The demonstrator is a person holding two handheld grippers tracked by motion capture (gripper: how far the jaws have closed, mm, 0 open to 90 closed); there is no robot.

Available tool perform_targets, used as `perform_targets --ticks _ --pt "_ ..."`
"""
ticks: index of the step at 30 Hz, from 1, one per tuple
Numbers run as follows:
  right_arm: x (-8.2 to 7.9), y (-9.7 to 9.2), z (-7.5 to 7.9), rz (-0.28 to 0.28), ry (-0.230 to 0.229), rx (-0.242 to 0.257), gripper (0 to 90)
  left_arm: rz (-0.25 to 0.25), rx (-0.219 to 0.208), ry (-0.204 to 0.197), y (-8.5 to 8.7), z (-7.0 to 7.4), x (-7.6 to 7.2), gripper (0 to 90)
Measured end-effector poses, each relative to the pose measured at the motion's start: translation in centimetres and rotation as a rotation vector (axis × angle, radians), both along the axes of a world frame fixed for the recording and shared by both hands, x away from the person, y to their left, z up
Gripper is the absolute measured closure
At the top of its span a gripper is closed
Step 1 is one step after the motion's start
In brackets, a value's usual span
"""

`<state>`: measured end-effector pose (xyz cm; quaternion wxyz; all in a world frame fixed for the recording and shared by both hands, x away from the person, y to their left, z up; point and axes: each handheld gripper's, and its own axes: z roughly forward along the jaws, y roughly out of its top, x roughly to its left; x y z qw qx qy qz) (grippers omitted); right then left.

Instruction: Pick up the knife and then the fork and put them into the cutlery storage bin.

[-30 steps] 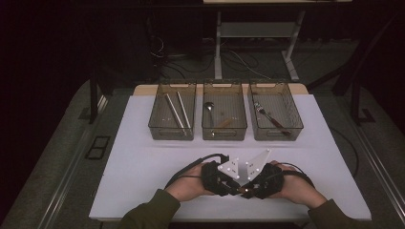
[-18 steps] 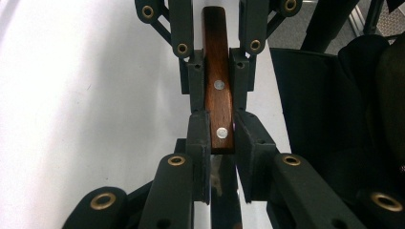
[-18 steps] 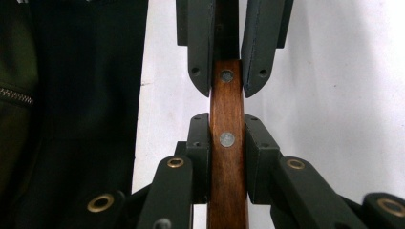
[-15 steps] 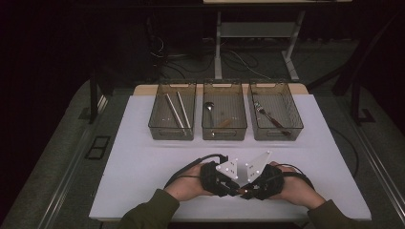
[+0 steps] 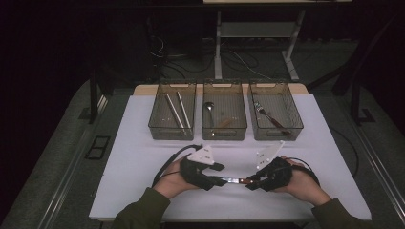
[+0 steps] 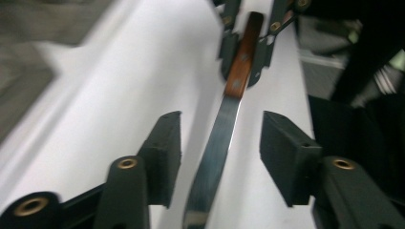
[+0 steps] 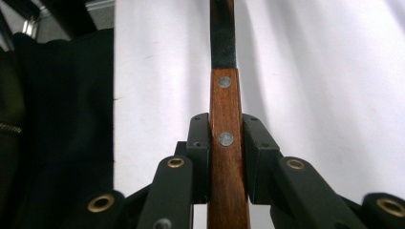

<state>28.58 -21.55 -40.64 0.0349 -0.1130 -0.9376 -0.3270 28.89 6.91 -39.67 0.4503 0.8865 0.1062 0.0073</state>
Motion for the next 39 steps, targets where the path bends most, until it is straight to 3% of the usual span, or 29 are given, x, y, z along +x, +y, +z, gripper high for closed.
perform_targets --ticks 4,8,11,14,17,23,39 --pt "0.6 -1.2 0.2 -0.061 -0.004 0.01 75.4 0.144 -0.046 -0.005 3.2 -0.7 -0.1 37.2" --pt "1.3 -2.3 0.4 -0.117 -0.013 0.02 75.4 0.249 -0.074 -0.004 5.6 -1.6 -0.4 32.2" --pt "1.8 -3.1 0.5 -0.16 -0.023 0.023 75.4 0.303 -0.085 0.002 6.7 -2.2 -0.8 25.3" --pt "2.3 -4.0 0.8 -0.203 -0.033 0.031 75.4 0.338 -0.052 -0.007 7.4 -2.8 -1.2 17.8" --pt "2.8 -4.8 1.1 -0.25 -0.041 0.051 75.4 0.373 -0.051 0.001 8.1 -3.3 -1.4 12.8" --pt "4.0 -6.1 1.8 -0.334 -0.061 0.078 75.4 0.398 -0.048 -0.012 7.9 -3.6 -1.4 0.1" --pt "6.5 -9.4 3.6 -0.546 -0.085 0.17 75.4 0.394 -0.036 0.001 7.8 -3.7 -1.3 0.0"
